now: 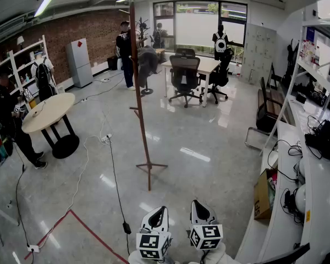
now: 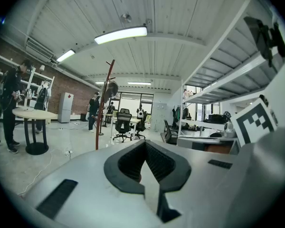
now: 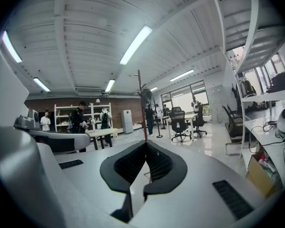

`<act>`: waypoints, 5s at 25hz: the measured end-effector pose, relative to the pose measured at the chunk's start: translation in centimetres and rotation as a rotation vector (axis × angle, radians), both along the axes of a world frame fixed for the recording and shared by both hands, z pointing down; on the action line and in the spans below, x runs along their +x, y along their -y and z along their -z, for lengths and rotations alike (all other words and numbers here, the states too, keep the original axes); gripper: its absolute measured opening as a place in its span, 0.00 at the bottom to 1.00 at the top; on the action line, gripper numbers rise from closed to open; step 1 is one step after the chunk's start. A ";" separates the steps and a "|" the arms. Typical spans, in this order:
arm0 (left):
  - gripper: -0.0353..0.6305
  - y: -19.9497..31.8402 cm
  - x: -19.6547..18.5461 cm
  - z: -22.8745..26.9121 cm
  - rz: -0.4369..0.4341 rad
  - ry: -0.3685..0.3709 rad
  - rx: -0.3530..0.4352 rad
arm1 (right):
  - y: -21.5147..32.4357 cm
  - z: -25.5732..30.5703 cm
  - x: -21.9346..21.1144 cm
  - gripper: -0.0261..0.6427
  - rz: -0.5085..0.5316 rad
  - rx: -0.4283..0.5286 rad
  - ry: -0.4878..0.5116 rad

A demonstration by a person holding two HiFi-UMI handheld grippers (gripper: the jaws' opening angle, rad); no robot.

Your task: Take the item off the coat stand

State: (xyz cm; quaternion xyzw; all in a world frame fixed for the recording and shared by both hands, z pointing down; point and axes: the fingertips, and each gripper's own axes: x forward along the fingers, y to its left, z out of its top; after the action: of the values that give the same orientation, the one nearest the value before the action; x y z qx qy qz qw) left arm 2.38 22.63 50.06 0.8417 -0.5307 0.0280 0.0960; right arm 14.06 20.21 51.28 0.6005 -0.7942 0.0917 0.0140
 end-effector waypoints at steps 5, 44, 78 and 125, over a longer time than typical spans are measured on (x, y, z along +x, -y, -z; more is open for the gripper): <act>0.03 1.5 0.7 0.2 -0.020 0.004 0.015 | 1.7 0.1 0.0 0.05 -0.005 0.003 0.007; 0.03 20.6 -7.5 0.2 -0.047 -0.042 0.001 | 19.1 -0.7 -9.9 0.05 0.035 -0.031 0.030; 0.03 36.5 -3.8 -0.9 0.042 0.002 -0.010 | 35.8 -0.2 -7.0 0.05 0.161 0.015 -0.024; 0.03 55.9 -8.6 -0.4 0.093 -0.013 0.010 | 55.2 0.6 -12.0 0.05 0.225 0.047 -0.038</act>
State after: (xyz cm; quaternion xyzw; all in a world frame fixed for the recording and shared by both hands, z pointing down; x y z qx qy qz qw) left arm -6.18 -33.23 50.45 0.8168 -0.5686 0.0156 0.0962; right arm 2.05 -34.99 50.64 0.5095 -0.8581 0.0596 0.0251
